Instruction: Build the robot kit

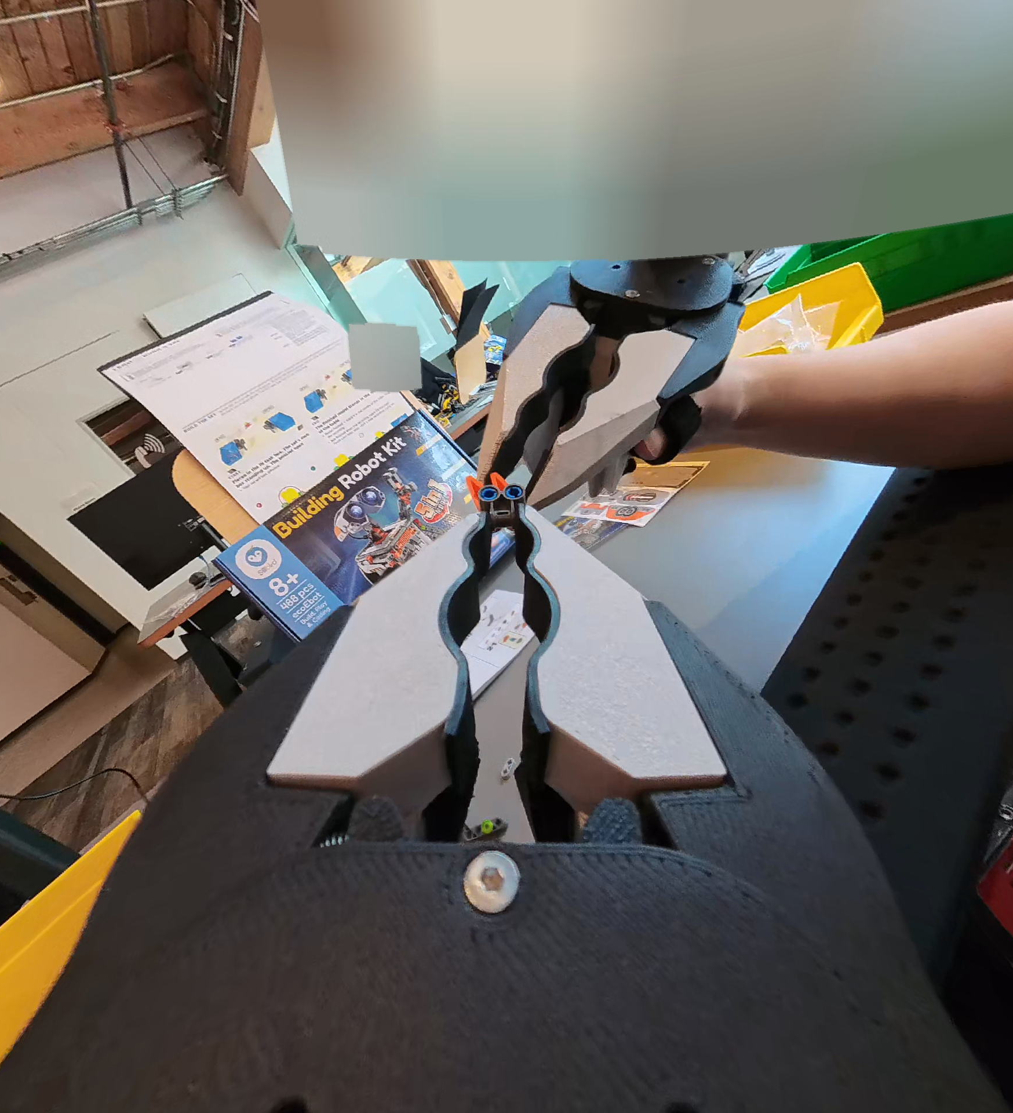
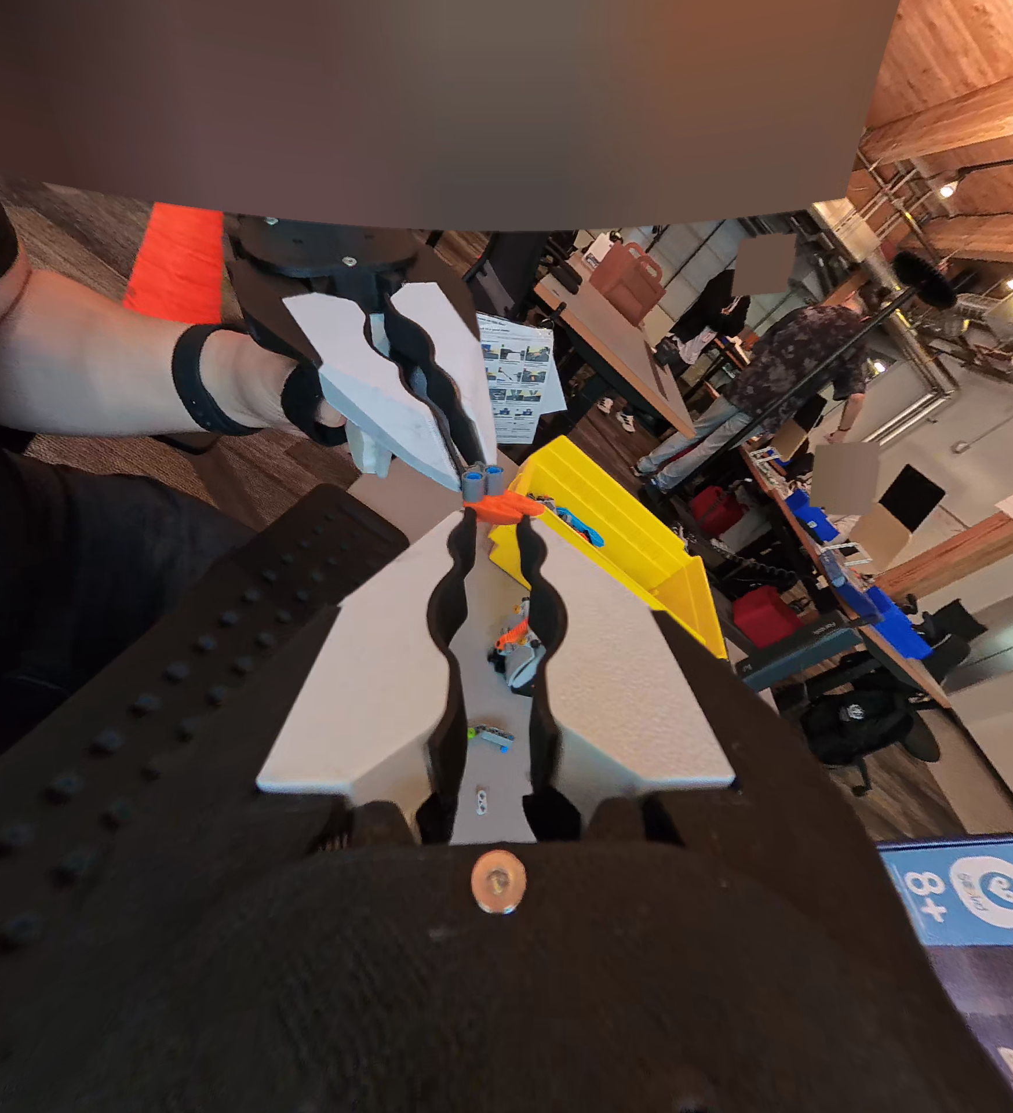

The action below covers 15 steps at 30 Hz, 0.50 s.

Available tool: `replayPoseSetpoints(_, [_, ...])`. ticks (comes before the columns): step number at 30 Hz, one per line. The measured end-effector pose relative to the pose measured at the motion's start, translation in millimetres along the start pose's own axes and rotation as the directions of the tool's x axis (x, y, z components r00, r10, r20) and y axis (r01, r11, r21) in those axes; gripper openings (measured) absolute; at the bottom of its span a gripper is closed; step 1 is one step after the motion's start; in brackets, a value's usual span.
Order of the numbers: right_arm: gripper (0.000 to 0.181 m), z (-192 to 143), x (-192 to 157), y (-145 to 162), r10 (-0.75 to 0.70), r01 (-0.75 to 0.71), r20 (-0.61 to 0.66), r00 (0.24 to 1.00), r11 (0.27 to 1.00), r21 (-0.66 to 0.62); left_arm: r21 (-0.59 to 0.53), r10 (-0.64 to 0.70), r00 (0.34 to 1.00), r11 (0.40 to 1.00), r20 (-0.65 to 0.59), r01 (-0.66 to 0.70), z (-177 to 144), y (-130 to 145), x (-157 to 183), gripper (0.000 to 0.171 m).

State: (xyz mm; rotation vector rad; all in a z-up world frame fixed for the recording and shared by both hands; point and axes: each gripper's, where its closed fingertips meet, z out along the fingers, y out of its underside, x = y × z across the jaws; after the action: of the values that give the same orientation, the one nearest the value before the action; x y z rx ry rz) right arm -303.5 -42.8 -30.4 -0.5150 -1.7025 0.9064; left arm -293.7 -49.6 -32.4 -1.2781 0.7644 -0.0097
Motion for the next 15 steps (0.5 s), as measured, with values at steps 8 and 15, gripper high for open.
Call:
replayPoseSetpoints(8, [0.013, 0.1, 7.1, -3.2, 0.001, -0.001, -0.06, 0.998, 1.0, -0.002, 0.007, 0.012, 0.998, 1.0, 0.067, -0.013, 1.5, -3.4, -5.9, 0.005])
replayPoseSetpoints(15, [0.014, 2.4, 14.0, -3.3, -0.004, 0.003, -0.14, 0.99, 1.0, -0.006, -0.004, 0.032, 0.991, 0.999, 0.126, -0.032, 2.5, -3.6, -12.5, 0.005])
